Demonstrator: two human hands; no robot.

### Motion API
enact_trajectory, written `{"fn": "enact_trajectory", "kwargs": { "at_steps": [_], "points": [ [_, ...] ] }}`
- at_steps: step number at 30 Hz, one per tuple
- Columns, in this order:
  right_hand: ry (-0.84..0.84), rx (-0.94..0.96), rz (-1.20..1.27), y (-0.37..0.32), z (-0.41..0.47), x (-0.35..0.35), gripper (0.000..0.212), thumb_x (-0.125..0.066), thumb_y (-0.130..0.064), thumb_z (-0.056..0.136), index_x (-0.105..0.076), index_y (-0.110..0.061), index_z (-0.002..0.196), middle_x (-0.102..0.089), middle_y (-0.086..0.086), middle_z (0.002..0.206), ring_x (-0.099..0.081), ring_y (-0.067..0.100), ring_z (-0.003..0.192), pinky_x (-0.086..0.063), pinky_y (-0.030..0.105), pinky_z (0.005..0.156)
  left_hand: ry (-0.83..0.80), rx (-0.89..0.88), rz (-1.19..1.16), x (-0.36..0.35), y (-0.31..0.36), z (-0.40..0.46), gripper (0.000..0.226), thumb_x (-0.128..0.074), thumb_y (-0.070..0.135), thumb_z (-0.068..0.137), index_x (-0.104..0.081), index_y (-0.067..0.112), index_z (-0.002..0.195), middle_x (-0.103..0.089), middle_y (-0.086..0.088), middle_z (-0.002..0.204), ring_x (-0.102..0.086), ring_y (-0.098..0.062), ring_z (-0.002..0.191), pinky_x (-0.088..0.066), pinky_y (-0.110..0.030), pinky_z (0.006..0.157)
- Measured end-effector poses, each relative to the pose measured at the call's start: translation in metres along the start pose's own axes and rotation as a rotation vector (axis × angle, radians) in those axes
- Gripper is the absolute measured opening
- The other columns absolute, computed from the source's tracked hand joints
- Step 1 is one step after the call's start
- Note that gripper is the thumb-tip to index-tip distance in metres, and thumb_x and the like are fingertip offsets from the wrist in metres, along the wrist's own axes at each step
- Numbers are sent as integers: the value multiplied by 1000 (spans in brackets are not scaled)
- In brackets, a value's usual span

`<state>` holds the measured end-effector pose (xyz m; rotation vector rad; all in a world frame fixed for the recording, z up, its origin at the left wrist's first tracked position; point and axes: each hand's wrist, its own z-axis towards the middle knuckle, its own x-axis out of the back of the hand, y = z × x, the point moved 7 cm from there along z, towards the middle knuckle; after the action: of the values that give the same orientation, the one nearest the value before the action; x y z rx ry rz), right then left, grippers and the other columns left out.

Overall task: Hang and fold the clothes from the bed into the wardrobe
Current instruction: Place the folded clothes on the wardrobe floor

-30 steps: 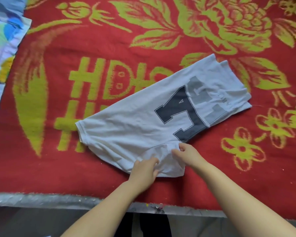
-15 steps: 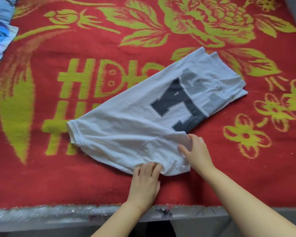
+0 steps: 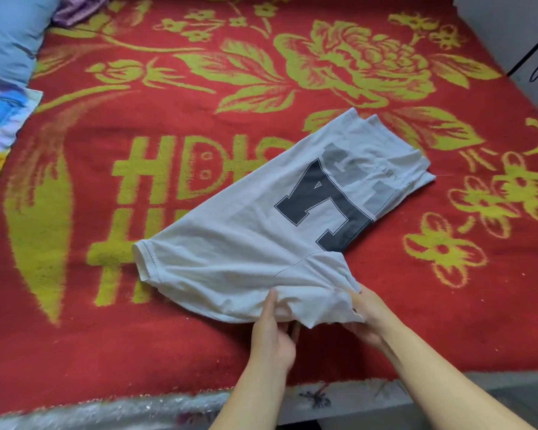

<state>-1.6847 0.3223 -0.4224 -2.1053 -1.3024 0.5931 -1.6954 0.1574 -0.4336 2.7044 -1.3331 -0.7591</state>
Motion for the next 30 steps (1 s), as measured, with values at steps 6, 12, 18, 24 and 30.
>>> {"fn": "enact_trajectory", "kwargs": {
  "at_steps": [6, 12, 18, 24, 30],
  "points": [
    [-86, -86, 22, 11, -8, -7, 21, -55, -2, 91, -61, -5, 111, -74, 10, 88, -71, 20, 74, -57, 29, 61, -86, -18, 101, 2, -12, -2, 25, -61, 9, 88, -65, 3, 112, -71, -12, 107, -66, -26, 99, -50, -38, 88],
    [-56, -52, 56, 8, -9, -11, 32, -62, -4, 87, -60, -5, 119, -70, 18, 108, -66, 35, 100, -52, 44, 89, -63, 29, 97, -4, -35, -6, 28, -62, 10, 89, -61, 1, 116, -71, -16, 106, -68, -30, 98, -56, -37, 79],
    [10, 83, 181, -7, -10, -19, 31, -58, -5, 90, -61, -8, 120, -71, 11, 98, -68, 21, 87, -54, 35, 81, -53, 24, 55, -9, -31, -15, 23, -54, 11, 94, -61, 9, 115, -71, -10, 107, -68, -20, 92, -55, -30, 69],
    [67, -5, 345, 4, -11, -24, 35, -55, 2, 87, -59, -7, 121, -68, 15, 105, -67, 25, 91, -57, 38, 80, 9, -10, -53, -4, -34, -29, 17, -53, 14, 96, -60, 6, 110, -70, -13, 106, -68, -21, 88, -56, -32, 69],
    [184, 2, 190, 4, -23, -8, 25, -60, -4, 88, -62, -4, 114, -72, 11, 89, -69, 19, 70, -56, 28, 58, 4, -93, 69, -4, -35, -38, 20, -56, 12, 94, -61, 10, 114, -72, -4, 105, -67, -20, 98, -52, -36, 90]
  ]
}}
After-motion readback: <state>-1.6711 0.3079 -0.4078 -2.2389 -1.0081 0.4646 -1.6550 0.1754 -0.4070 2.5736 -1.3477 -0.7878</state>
